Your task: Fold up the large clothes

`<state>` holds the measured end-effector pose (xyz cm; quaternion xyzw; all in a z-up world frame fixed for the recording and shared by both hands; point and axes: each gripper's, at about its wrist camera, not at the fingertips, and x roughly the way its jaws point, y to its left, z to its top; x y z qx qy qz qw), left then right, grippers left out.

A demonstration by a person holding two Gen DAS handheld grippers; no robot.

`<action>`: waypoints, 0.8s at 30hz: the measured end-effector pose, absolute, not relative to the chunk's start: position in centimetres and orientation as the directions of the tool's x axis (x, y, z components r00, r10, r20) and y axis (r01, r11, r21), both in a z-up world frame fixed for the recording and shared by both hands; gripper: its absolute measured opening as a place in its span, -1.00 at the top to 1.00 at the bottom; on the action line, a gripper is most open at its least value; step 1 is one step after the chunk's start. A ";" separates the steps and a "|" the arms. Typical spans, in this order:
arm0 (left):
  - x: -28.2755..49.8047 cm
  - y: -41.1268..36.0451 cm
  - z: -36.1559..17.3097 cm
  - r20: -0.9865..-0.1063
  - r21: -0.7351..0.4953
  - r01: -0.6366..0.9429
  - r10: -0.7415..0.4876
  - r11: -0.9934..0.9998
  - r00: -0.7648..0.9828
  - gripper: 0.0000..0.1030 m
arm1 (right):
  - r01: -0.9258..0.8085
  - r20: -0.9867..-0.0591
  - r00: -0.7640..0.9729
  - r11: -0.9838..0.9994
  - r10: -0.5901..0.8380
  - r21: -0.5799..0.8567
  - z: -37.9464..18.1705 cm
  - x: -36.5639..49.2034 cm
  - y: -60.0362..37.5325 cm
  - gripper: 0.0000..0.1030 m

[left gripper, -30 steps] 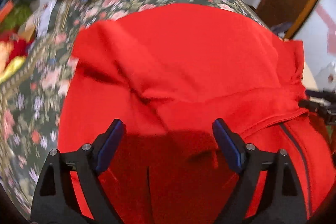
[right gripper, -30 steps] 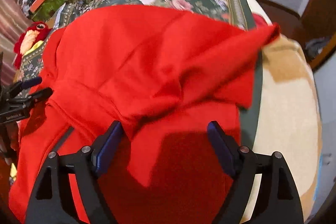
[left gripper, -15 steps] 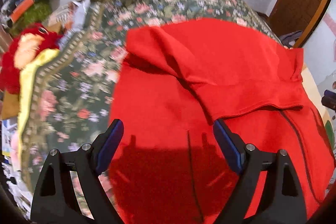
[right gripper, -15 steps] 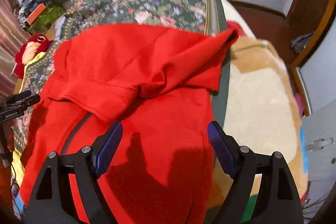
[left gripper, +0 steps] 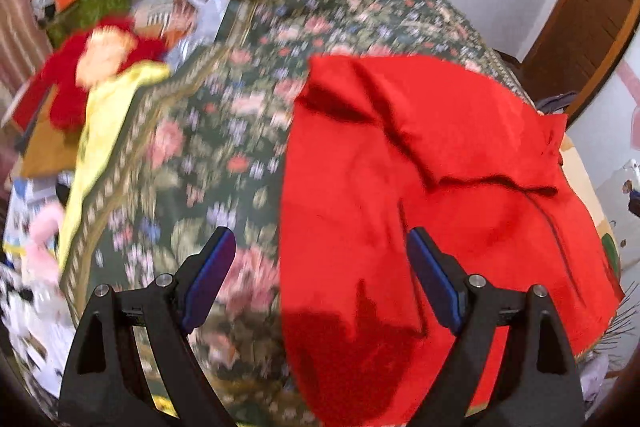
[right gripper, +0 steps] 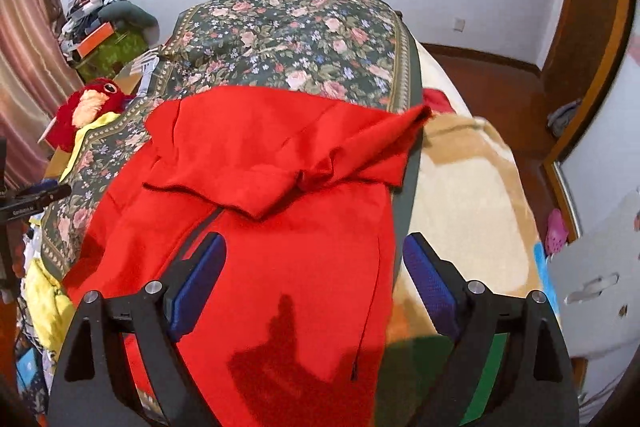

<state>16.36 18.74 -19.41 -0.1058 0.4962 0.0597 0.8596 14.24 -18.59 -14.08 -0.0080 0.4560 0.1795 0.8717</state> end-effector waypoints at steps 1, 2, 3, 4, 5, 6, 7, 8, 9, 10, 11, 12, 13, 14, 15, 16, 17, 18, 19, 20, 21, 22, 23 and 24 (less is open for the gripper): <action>15.8 19.3 -20.4 -0.877 -0.150 -0.227 -0.024 0.962 0.479 -0.70 | -0.309 -0.803 0.508 0.936 0.311 0.167 -14.6 14.0 -19.0 -0.72; 15.4 19.7 -21.3 -0.886 -0.176 -0.245 -0.045 0.953 0.462 -0.70 | -0.302 -0.808 0.495 0.935 0.319 0.184 -15.0 13.7 -19.3 -0.72; 14.9 20.0 -22.1 -0.893 -0.205 -0.266 -0.069 0.942 0.445 -0.70 | -0.290 -0.815 0.477 0.934 0.328 0.207 -15.6 13.6 -19.7 -0.72; 14.4 20.4 -23.1 -0.900 -0.234 -0.289 -0.095 0.928 0.426 -0.70 | -0.275 -0.822 0.462 0.935 0.333 0.224 -16.1 13.5 -20.0 -0.72; 13.9 20.7 -23.8 -0.904 -0.255 -0.303 -0.115 0.918 0.412 -0.70 | -0.248 -0.833 0.440 0.937 0.334 0.245 -17.0 13.5 -20.4 -0.72; 13.4 21.0 -24.6 -0.903 -0.286 -0.319 -0.143 0.904 0.406 -0.70 | -0.229 -0.840 0.426 0.938 0.337 0.260 -17.4 13.3 -20.8 -0.72; 12.8 21.1 -25.3 -0.899 -0.317 -0.334 -0.169 0.888 0.404 -0.70 | -0.207 -0.846 0.404 0.936 0.347 0.285 -18.1 13.3 -21.2 -0.72; 12.4 21.2 -25.9 -0.897 -0.339 -0.348 -0.189 0.874 0.399 -0.70 | -0.185 -0.849 0.383 0.931 0.364 0.315 -18.8 13.3 -21.6 -0.72; 11.9 21.4 -26.7 -0.894 -0.369 -0.365 -0.219 0.855 0.391 -0.70 | -0.169 -0.850 0.369 0.926 0.376 0.337 -19.2 13.1 -21.9 -0.72; 11.5 21.4 -27.3 -0.890 -0.393 -0.376 -0.244 0.839 0.385 -0.70 | -0.143 -0.850 0.348 0.918 0.396 0.369 -19.8 13.1 -22.3 -0.72; 11.2 21.4 -27.8 -0.887 -0.410 -0.384 -0.262 0.827 0.381 -0.70 | -0.124 -0.849 0.337 0.913 0.407 0.389 -20.2 12.9 -22.6 -0.72; 10.8 21.5 -28.3 -0.884 -0.421 -0.394 -0.272 0.817 0.380 -0.69 | -0.102 -0.845 0.327 0.905 0.422 0.413 -20.6 12.7 -22.9 -0.71; 10.4 21.5 -28.8 -0.883 -0.425 -0.412 -0.270 0.806 0.384 -0.69 | -0.085 -0.841 0.320 0.897 0.437 0.434 -20.8 12.5 -23.2 -0.71; 10.1 21.5 -29.2 -0.883 -0.427 -0.421 -0.268 0.800 0.384 -0.67 | -0.066 -0.834 0.313 0.887 0.454 0.458 -21.0 12.5 -23.5 -0.71; 10.0 21.4 -29.6 -0.883 -0.430 -0.427 -0.272 0.795 0.382 -0.60 | -0.046 -0.828 0.306 0.876 0.470 0.480 -21.3 12.5 -23.8 -0.72; 9.9 21.4 -29.9 -0.882 -0.436 -0.430 -0.280 0.790 0.380 -0.49 | -0.032 -0.823 0.304 0.869 0.479 0.494 -21.5 12.4 -24.0 -0.72; 9.8 21.3 -30.3 -0.877 -0.451 -0.432 -0.297 0.781 0.378 -0.43 | -0.022 -0.820 0.304 0.864 0.485 0.503 -21.6 12.4 -24.2 -0.72; 9.9 21.1 -30.7 -0.871 -0.466 -0.433 -0.317 0.772 0.375 -0.31 | -0.021 -0.819 0.304 0.863 0.487 0.505 -21.7 12.4 -24.2 -0.72; 9.9 21.0 -31.0 -0.866 -0.480 -0.428 -0.335 0.765 0.371 -0.14 | -0.023 -0.816 0.303 0.860 0.492 0.510 -21.8 12.4 -24.1 -0.72; 10.1 20.8 -31.1 -0.862 -0.489 -0.423 -0.347 0.763 0.370 -0.02 | -0.025 -0.813 0.302 0.857 0.498 0.515 -21.8 12.5 -24.1 -0.72; 10.4 20.5 -31.1 -0.862 -0.488 -0.416 -0.351 0.767 0.366 0.11 | -0.030 -0.808 0.302 0.852 0.506 0.522 -21.9 12.6 -23.9 -0.72; 10.6 20.2 -30.8 -0.871 -0.469 -0.413 -0.331 0.781 0.364 0.21 | -0.038 -0.806 0.302 0.851 0.509 0.523 -21.9 12.7 -23.7 -0.72; 10.8 19.9 -30.4 -0.879 -0.446 -0.405 -0.306 0.798 0.365 0.29 | -0.048 -0.806 0.301 0.852 0.509 0.521 -21.8 12.7 -23.4 -0.72; 11.1 19.6 -29.9 -0.888 -0.422 -0.397 -0.282 0.815 0.365 0.42 | -0.060 -0.806 0.300 0.853 0.511 0.518 -21.7 12.7 -23.4 -0.71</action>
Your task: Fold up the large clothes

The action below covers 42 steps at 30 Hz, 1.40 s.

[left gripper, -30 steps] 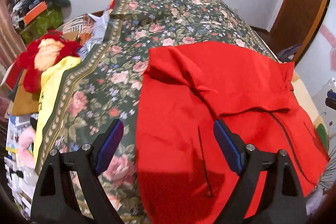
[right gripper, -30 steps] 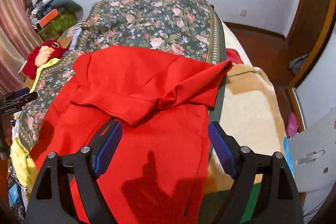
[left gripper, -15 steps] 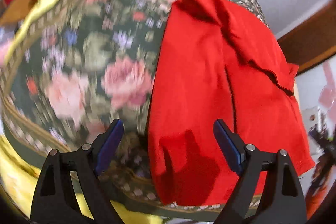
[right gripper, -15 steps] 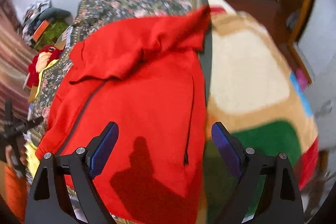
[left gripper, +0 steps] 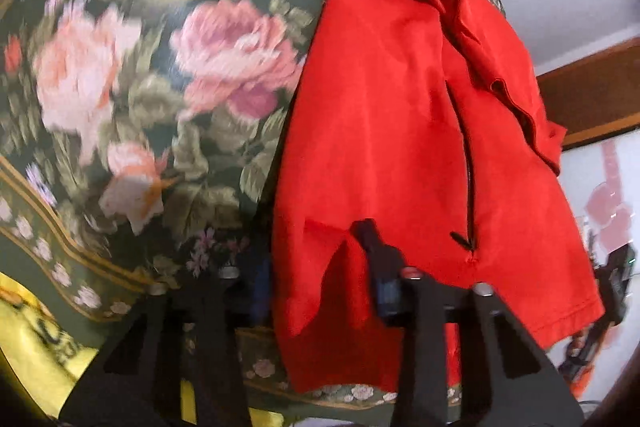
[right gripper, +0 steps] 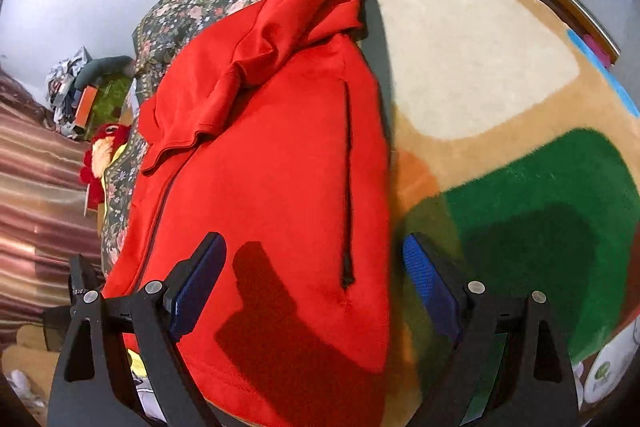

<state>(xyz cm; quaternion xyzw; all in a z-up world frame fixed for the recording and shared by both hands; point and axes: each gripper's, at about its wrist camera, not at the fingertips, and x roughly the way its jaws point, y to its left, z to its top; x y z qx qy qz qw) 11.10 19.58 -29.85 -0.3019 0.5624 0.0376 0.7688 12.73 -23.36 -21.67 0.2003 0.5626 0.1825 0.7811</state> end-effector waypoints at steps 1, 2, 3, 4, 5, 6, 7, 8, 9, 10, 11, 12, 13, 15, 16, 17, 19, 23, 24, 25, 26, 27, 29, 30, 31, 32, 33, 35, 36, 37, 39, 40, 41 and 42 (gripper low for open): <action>11.4 19.3 -29.2 -0.893 -0.401 -0.386 -0.260 0.831 0.367 0.55 | -0.079 -0.802 0.304 0.852 0.514 0.517 -21.4 12.7 -23.1 -0.68; 11.8 19.1 -28.5 -0.896 -0.383 -0.371 -0.241 0.846 0.374 0.60 | -0.099 -0.799 0.310 0.853 0.516 0.513 -21.0 12.6 -22.8 -0.66; 12.0 18.8 -27.8 -0.895 -0.369 -0.355 -0.226 0.859 0.384 0.73 | -0.112 -0.798 0.317 0.855 0.514 0.506 -20.8 12.7 -22.7 -0.66; 12.2 18.7 -27.4 -0.893 -0.362 -0.342 -0.218 0.867 0.393 0.85 | -0.127 -0.796 0.325 0.858 0.510 0.498 -20.5 12.6 -22.4 -0.65; 12.5 18.4 -26.3 -0.881 -0.369 -0.314 -0.222 0.874 0.417 0.86 | -0.147 -0.793 0.333 0.859 0.510 0.491 -20.1 12.5 -22.2 -0.65; 12.9 18.3 -25.4 -0.869 -0.380 -0.297 -0.229 0.876 0.439 0.86 | -0.156 -0.790 0.338 0.858 0.512 0.490 -20.0 12.5 -22.1 -0.65; 13.2 18.2 -24.5 -0.857 -0.388 -0.282 -0.230 0.878 0.462 0.86 | -0.164 -0.786 0.343 0.856 0.515 0.489 -19.7 12.5 -22.0 -0.64; 13.5 18.1 -23.7 -0.846 -0.394 -0.269 -0.232 0.879 0.480 0.86 | -0.169 -0.783 0.348 0.856 0.515 0.488 -19.6 12.5 -21.9 -0.63; 14.0 18.0 -22.8 -0.834 -0.403 -0.254 -0.238 0.879 0.498 0.87 | -0.173 -0.780 0.352 0.855 0.518 0.489 -19.6 12.6 -21.8 -0.59; 14.6 17.8 -21.7 -0.817 -0.415 -0.235 -0.247 0.879 0.520 0.87 | -0.177 -0.774 0.354 0.850 0.525 0.495 -19.5 12.7 -21.8 -0.54; 14.6 18.0 -21.1 -0.806 -0.423 -0.220 -0.254 0.879 0.534 0.88 | -0.180 -0.771 0.353 0.847 0.530 0.500 -19.6 12.8 -21.8 -0.49; 15.0 18.0 -20.2 -0.793 -0.429 -0.201 -0.260 0.881 0.551 0.88 | -0.184 -0.770 0.345 0.843 0.537 0.506 -19.7 13.0 -21.7 -0.32; 15.3 18.0 -19.7 -0.786 -0.430 -0.191 -0.262 0.883 0.560 0.88 | -0.185 -0.770 0.341 0.842 0.539 0.507 -19.9 13.1 -21.6 -0.13; 16.1 17.6 -18.4 -0.769 -0.426 -0.167 -0.258 0.889 0.585 0.88 | -0.185 -0.773 0.335 0.842 0.539 0.507 -20.1 13.4 -21.5 0.01; 16.6 17.5 -17.7 -0.757 -0.427 -0.156 -0.258 0.891 0.600 0.88 | -0.184 -0.774 0.333 0.842 0.538 0.507 -20.3 13.5 -21.5 0.05; 16.9 17.6 -17.3 -0.751 -0.429 -0.152 -0.259 0.890 0.608 0.88 | -0.176 -0.779 0.330 0.845 0.534 0.505 -20.6 13.7 -21.5 0.07; 17.5 17.8 -16.8 -0.738 -0.443 -0.147 -0.266 0.884 0.620 0.88 | -0.135 -0.797 0.322 0.858 0.511 0.495 -21.7 14.0 -21.8 0.27; 18.0 18.2 -17.4 -0.746 -0.446 -0.156 -0.269 0.882 0.610 0.88 | -0.082 -0.801 0.317 0.856 0.508 0.511 -22.8 13.5 -22.9 0.35; 17.9 18.2 -17.7 -0.751 -0.444 -0.157 -0.271 0.882 0.603 0.88 | -0.080 -0.799 0.316 0.854 0.511 0.514 -22.6 13.3 -23.1 0.35; 18.0 18.2 -18.2 -0.760 -0.441 -0.164 -0.270 0.883 0.591 0.88 | -0.079 -0.799 0.312 0.852 0.515 0.518 -22.5 13.1 -23.3 0.35; 17.8 18.3 -18.6 -0.766 -0.440 -0.170 -0.269 0.882 0.584 0.88 | -0.079 -0.799 0.309 0.851 0.516 0.519 -22.5 12.9 -23.4 0.35; 17.9 18.4 -19.0 -0.770 -0.445 -0.178 -0.273 0.878 0.577 0.88 | -0.083 -0.801 0.305 0.852 0.515 0.517 -22.4 12.7 -23.5 0.35; 17.9 18.7 -19.8 -0.767 -0.469 -0.189 -0.293 0.863 0.571 0.88 | -0.090 -0.794 0.317 0.850 0.519 0.519 -22.1 12.2 -23.7 0.38; 17.9 18.8 -20.1 -0.762 -0.483 -0.188 -0.305 0.855 0.572 0.88 | -0.093 -0.790 0.323 0.848 0.521 0.521 -22.1 12.1 -23.7 0.52; 17.8 18.8 -20.2 -0.757 -0.490 -0.184 -0.311 0.852 0.575 0.88 | -0.092 -0.790 0.327 0.850 0.518 0.519 -22.1 12.2 -23.6 0.64; 17.9 18.7 -20.1 -0.755 -0.486 -0.177 -0.309 0.856 0.578 0.88 | -0.095 -0.788 0.330 0.848 0.521 0.521 -21.9 12.2 -23.6 0.68; 17.9 18.6 -20.0 -0.757 -0.479 -0.174 -0.304 0.861 0.578 0.88 | -0.099 -0.785 0.331 0.846 0.524 0.523 -21.8 12.5 -23.4 0.71; 18.3 18.5 -19.4 -0.754 -0.470 -0.164 -0.298 0.867 0.585 0.88 | -0.129 -0.771 0.346 0.841 0.535 0.526 -20.7 13.2 -22.7 0.74; 18.5 18.5 -19.0 -0.749 -0.470 -0.159 -0.298 0.868 0.591 0.88 | -0.144 -0.761 0.359 0.838 0.540 0.527 -20.1 13.5 -22.3 0.75; 18.8 18.5 -18.5 -0.744 -0.470 -0.153 -0.296 0.870 0.599 0.89 | -0.167 -0.748 0.378 0.835 0.546 0.525 -19.2 14.0 -22.0 0.76; 19.7 18.6 -17.0 -0.726 -0.461 -0.136 -0.285 0.877 0.626 0.89 | -0.199 -0.726 0.415 0.834 0.548 0.515 -17.8 14.8 -21.6 0.76; 20.3 18.7 -16.3 -0.717 -0.454 -0.127 -0.277 0.882 0.639 0.89 | -0.209 -0.711 0.441 0.833 0.548 0.512 -16.8 15.5 -21.4 0.76; 20.9 18.7 -15.8 -0.713 -0.447 -0.121 -0.271 0.886 0.647 0.89 | -0.213 -0.700 0.460 0.834 0.546 0.510 -16.3 15.9 -21.4 0.77; 21.8 18.7 -15.1 -0.710 -0.435 -0.116 -0.261 0.893 0.654 0.89 | -0.217 -0.687 0.481 0.834 0.544 0.508 -15.6 16.7 -21.3 0.77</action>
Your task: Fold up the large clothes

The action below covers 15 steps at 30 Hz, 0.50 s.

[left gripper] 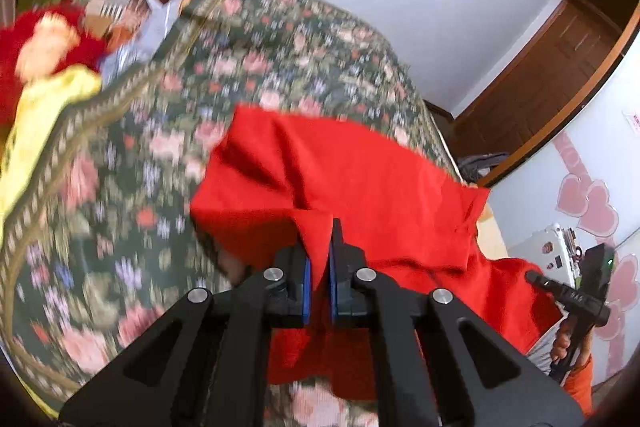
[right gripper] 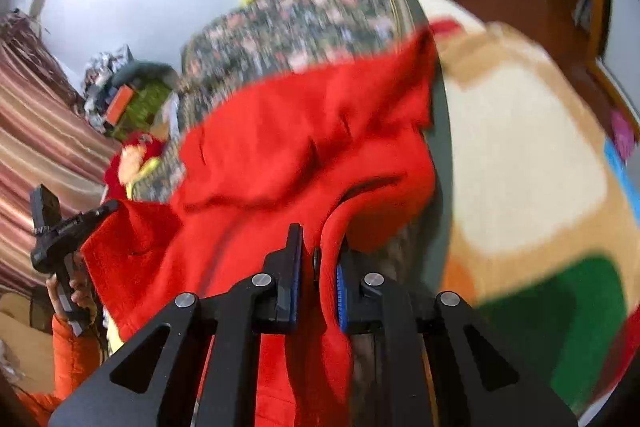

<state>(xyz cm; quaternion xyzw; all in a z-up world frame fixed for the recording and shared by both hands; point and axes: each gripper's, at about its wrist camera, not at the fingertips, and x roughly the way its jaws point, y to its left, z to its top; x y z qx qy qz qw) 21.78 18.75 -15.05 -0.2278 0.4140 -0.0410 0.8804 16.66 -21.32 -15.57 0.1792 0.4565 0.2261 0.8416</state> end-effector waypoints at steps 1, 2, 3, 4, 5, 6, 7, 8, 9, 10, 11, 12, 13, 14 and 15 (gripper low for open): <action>22.4 18.7 -14.6 -0.708 -0.429 -0.114 -0.255 0.896 0.659 0.89 | -0.224 -0.675 0.492 0.829 0.550 0.512 -15.0 17.5 -21.2 0.77; 23.4 18.7 -13.9 -0.700 -0.424 -0.107 -0.250 0.899 0.669 0.89 | -0.229 -0.665 0.499 0.825 0.556 0.517 -14.6 18.3 -21.2 0.77; 24.2 18.8 -13.4 -0.693 -0.418 -0.103 -0.243 0.903 0.679 0.90 | -0.232 -0.656 0.511 0.824 0.556 0.517 -14.2 19.1 -21.0 0.77; 25.4 18.8 -12.8 -0.685 -0.406 -0.102 -0.228 0.908 0.692 0.90 | -0.238 -0.649 0.525 0.827 0.551 0.510 -13.9 19.9 -21.1 0.77; 26.2 19.0 -12.4 -0.680 -0.400 -0.102 -0.220 0.911 0.699 0.90 | -0.237 -0.645 0.546 0.837 0.535 0.493 -13.5 21.0 -20.9 0.77; 27.4 19.3 -12.2 -0.677 -0.396 -0.110 -0.208 0.912 0.706 0.90 | -0.233 -0.643 0.556 0.841 0.527 0.488 -13.3 21.7 -20.8 0.77; 28.5 19.6 -12.1 -0.676 -0.395 -0.120 -0.200 0.911 0.709 0.90 | -0.221 -0.639 0.563 0.840 0.525 0.496 -13.2 23.0 -20.9 0.77; 29.4 19.9 -12.2 -0.676 -0.395 -0.127 -0.195 0.910 0.711 0.90 | -0.212 -0.637 0.566 0.839 0.523 0.500 -13.2 23.7 -21.0 0.77; 30.7 20.3 -12.4 -0.681 -0.392 -0.145 -0.181 0.908 0.710 0.90 | -0.193 -0.641 0.574 0.845 0.510 0.499 -13.3 24.8 -21.1 0.77; 31.4 20.5 -12.8 -0.687 -0.387 -0.158 -0.170 0.908 0.706 0.90 | -0.178 -0.645 0.581 0.851 0.496 0.494 -13.5 25.9 -21.1 0.77; 32.9 21.0 -13.4 -0.700 -0.370 -0.183 -0.144 0.911 0.699 0.90 | -0.168 -0.648 0.586 0.855 0.487 0.491 -13.8 26.8 -21.2 0.77; 33.9 21.3 -14.0 -0.710 -0.354 -0.202 -0.122 0.913 0.694 0.90 | -0.154 -0.652 0.587 0.857 0.480 0.492 -14.0 27.7 -21.3 0.77; 34.9 21.7 -14.7 -0.722 -0.340 -0.221 -0.103 0.914 0.684 0.90 | -0.143 -0.657 0.585 0.858 0.475 0.493 -14.4 28.7 -21.3 0.77; 35.8 22.0 -15.5 -0.733 -0.330 -0.236 -0.090 0.914 0.675 0.90 | -0.127 -0.667 0.585 0.864 0.462 0.486 -15.1 29.9 -21.3 0.77; 36.6 22.3 -16.4 -0.743 -0.322 -0.252 -0.079 0.913 0.664 0.90 | -0.116 -0.675 0.583 0.869 0.452 0.481 -15.7 30.7 -21.4 0.77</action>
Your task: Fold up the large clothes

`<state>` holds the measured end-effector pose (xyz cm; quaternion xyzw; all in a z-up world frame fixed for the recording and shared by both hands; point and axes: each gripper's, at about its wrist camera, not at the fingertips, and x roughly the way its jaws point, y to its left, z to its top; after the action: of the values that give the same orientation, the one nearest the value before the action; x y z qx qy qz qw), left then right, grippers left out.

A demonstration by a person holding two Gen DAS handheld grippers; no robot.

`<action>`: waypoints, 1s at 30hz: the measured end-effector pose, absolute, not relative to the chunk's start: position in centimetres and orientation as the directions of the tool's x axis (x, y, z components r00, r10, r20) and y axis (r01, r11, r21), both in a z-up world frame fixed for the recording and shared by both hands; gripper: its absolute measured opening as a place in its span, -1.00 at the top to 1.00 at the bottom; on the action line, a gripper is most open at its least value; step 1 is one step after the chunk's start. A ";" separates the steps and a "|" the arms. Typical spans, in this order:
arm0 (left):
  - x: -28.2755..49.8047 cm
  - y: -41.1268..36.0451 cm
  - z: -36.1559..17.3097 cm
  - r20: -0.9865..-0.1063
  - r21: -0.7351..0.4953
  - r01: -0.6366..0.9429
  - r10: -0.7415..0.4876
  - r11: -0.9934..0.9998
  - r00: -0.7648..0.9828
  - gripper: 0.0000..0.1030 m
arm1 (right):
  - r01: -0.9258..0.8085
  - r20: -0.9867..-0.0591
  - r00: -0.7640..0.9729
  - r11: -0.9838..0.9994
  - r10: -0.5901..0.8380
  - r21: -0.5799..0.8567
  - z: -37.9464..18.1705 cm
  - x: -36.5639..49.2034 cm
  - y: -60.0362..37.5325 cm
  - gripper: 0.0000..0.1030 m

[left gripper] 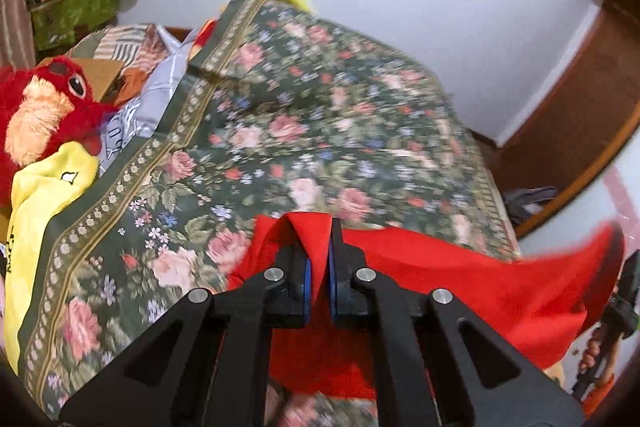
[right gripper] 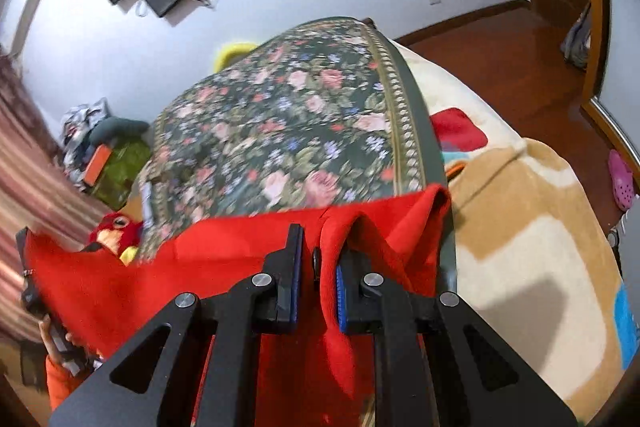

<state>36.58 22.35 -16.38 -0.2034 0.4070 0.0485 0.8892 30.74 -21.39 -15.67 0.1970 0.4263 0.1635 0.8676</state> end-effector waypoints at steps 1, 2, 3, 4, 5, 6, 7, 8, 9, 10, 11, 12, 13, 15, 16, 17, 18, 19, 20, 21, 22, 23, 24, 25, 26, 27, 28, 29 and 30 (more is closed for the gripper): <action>37.7 22.9 -17.8 -0.760 -0.313 -0.272 -0.068 0.910 0.647 0.90 | -0.105 -0.681 0.581 0.871 0.446 0.481 -16.3 31.6 -21.6 0.77; 38.4 23.3 -19.1 -0.774 -0.310 -0.287 -0.066 0.906 0.630 0.90 | -0.093 -0.683 0.579 0.868 0.445 0.487 -16.8 32.3 -21.8 0.77; 39.0 23.8 -20.5 -0.788 -0.313 -0.300 -0.070 0.901 0.612 0.90 | -0.079 -0.690 0.568 0.865 0.448 0.496 -17.6 33.3 -22.1 0.77; 39.7 24.1 -21.8 -0.802 -0.316 -0.312 -0.077 0.896 0.592 0.90 | -0.072 -0.699 0.552 0.861 0.454 0.503 -18.6 34.0 -22.1 0.77; 40.1 24.2 -22.9 -0.815 -0.315 -0.322 -0.080 0.893 0.574 0.89 | -0.061 -0.707 0.539 0.859 0.457 0.509 -19.4 34.6 -22.1 0.77; 40.7 24.4 -24.3 -0.829 -0.315 -0.330 -0.089 0.890 0.552 0.89 | -0.051 -0.717 0.527 0.859 0.457 0.510 -20.0 35.1 -22.0 0.77; 41.0 24.5 -25.4 -0.839 -0.313 -0.332 -0.096 0.890 0.535 0.89 | -0.046 -0.731 0.507 0.861 0.457 0.506 -20.7 35.4 -21.9 0.77; 41.2 24.5 -26.1 -0.847 -0.308 -0.335 -0.096 0.890 0.523 0.89 | -0.045 -0.738 0.493 0.861 0.461 0.507 -21.2 35.7 -21.8 0.77; 41.3 24.6 -26.9 -0.853 -0.309 -0.336 -0.103 0.890 0.512 0.88 | -0.043 -0.736 0.488 0.855 0.470 0.517 -21.5 36.1 -21.9 0.77; 41.3 24.6 -27.3 -0.854 -0.310 -0.329 -0.110 0.892 0.508 0.86 | -0.040 -0.731 0.483 0.845 0.483 0.532 -21.6 36.1 -22.2 0.77; 41.4 24.6 -27.5 -0.856 -0.300 -0.324 -0.104 0.897 0.506 0.84 | -0.038 -0.726 0.481 0.839 0.492 0.543 -21.6 36.1 -22.4 0.77; 41.3 24.5 -27.5 -0.857 -0.288 -0.315 -0.097 0.904 0.506 0.83 | -0.035 -0.718 0.487 0.833 0.497 0.553 -21.5 36.0 -22.8 0.77; 41.2 24.4 -27.3 -0.858 -0.281 -0.304 -0.096 0.910 0.505 0.81 | -0.031 -0.713 0.498 0.832 0.494 0.554 -21.3 35.9 -23.1 0.77; 41.0 24.3 -26.6 -0.860 -0.265 -0.287 -0.091 0.921 0.502 0.81 | -0.022 -0.704 0.511 0.826 0.494 0.564 -20.7 35.7 -23.8 0.75; 40.8 24.3 -26.0 -0.858 -0.255 -0.277 -0.085 0.926 0.506 0.81 | -0.017 -0.706 0.513 0.828 0.488 0.561 -20.4 35.8 -23.9 0.74; 40.8 24.3 -25.3 -0.854 -0.247 -0.271 -0.077 0.931 0.515 0.81 | -0.004 -0.714 0.538 0.849 0.447 0.529 -19.5 35.3 -24.2 0.74; 40.4 24.3 -24.3 -0.848 -0.231 -0.266 -0.060 0.936 0.527 0.81 | 0.021 -0.723 0.580 0.880 0.375 0.474 -18.7 35.2 -24.5 0.68; 40.2 24.4 -23.5 -0.844 -0.219 -0.269 -0.044 0.938 0.535 0.81 | 0.060 -0.721 0.633 0.911 0.281 0.408 -17.5 34.7 -25.2 0.59; 39.8 24.6 -22.7 -0.840 -0.215 -0.274 -0.034 0.937 0.541 0.80 | 0.091 -0.709 0.666 0.917 0.234 0.388 -16.4 34.3 -25.9 0.59; 39.5 24.8 -21.9 -0.837 -0.201 -0.281 -0.015 0.938 0.548 0.68 | 0.103 -0.694 0.681 0.908 0.234 0.407 -15.6 33.8 -26.7 0.58; 39.2 24.8 -21.2 -0.831 -0.176 -0.286 0.013 0.942 0.556 0.53 | 0.100 -0.681 0.684 0.891 0.261 0.442 -14.8 33.4 -27.4 0.58; 38.5 24.7 -20.1 -0.818 -0.117 -0.293 0.076 0.949 0.571 0.44 | 0.088 -0.676 0.679 0.883 0.285 0.460 -14.1 32.9 -27.9 0.58; 37.9 24.7 -19.2 -0.804 -0.072 -0.301 0.123 0.951 0.581 0.26 | 0.076 -0.679 0.675 0.888 0.288 0.453 -13.5 32.4 -28.0 0.58; 37.4 24.7 -18.4 -0.791 -0.041 -0.311 0.159 0.949 0.591 0.15 | 0.056 -0.683 0.674 0.903 0.282 0.427 -12.8 31.8 -27.8 0.57; 36.8 24.7 -17.6 -0.779 -0.035 -0.315 0.171 0.949 0.603 0.13 | 0.029 -0.686 0.674 0.918 0.274 0.395 -12.2 31.1 -27.4 0.54; 36.4 24.7 -17.2 -0.774 -0.041 -0.312 0.167 0.949 0.610 0.08 | 0.003 -0.689 0.671 0.928 0.275 0.373 -11.9 30.7 -26.8 0.45; 35.7 24.6 -16.7 -0.772 -0.062 -0.299 0.144 0.952 0.619 0.05 | -0.032 -0.696 0.662 0.938 0.279 0.346 -11.6 30.0 -26.0 0.28; 35.2 24.6 -16.4 -0.774 -0.073 -0.291 0.130 0.954 0.620 0.05 | -0.065 -0.702 0.653 0.944 0.285 0.323 -11.4 29.3 -25.2 0.19; 34.7 24.2 -16.3 -0.776 -0.077 -0.280 0.118 0.957 0.620 0.04 | -0.092 -0.704 0.648 0.947 0.291 0.307 -11.4 28.9 -24.5 0.11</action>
<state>34.68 24.25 -16.26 -0.0956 0.4218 0.1112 0.8948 28.87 -24.54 -11.45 0.1228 0.4059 0.1063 0.8994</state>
